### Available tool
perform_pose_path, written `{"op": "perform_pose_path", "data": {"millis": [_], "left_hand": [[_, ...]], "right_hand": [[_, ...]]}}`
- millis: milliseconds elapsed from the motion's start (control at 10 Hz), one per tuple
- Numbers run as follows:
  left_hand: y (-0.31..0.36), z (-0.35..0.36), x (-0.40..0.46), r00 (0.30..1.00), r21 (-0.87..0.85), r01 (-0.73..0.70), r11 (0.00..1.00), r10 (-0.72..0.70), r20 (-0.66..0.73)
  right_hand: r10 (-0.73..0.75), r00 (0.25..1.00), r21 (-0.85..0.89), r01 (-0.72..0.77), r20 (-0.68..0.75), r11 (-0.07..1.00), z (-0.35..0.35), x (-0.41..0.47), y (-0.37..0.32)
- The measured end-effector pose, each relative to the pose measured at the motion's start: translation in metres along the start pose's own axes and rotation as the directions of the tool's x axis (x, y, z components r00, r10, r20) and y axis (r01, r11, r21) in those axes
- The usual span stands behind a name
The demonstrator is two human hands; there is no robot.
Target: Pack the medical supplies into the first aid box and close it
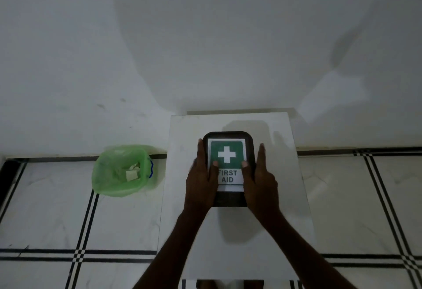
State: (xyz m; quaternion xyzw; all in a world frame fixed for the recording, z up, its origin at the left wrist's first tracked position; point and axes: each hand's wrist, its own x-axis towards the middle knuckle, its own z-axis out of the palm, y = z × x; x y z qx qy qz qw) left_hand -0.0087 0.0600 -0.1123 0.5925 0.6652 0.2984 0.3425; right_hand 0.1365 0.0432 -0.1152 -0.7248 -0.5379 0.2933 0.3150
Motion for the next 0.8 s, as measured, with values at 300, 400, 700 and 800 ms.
{"op": "perform_pose_path", "data": {"millis": [300, 400, 700, 800], "left_hand": [[-0.004, 0.01, 0.0, 0.999, 0.034, 0.017, 0.999, -0.016, -0.046], [-0.002, 0.01, 0.002, 0.999, 0.038, 0.018, 0.999, -0.016, -0.035], [0.03, -0.023, -0.004, 0.999, 0.211, -0.002, 0.978, -0.007, 0.04], [0.054, -0.055, -0.013, 0.997, 0.325, -0.08, 0.942, 0.079, 0.019]], "right_hand": [[0.016, 0.983, -0.054, -0.026, -0.183, 0.998, 0.018, -0.005, 0.004], [0.029, 0.985, -0.053, -0.039, -0.172, 0.998, 0.018, -0.007, 0.001], [0.112, 0.993, -0.105, -0.114, -0.029, 0.988, -0.028, 0.0, -0.023], [0.057, 0.998, -0.083, -0.058, -0.011, 0.995, -0.068, -0.007, -0.05]]}}
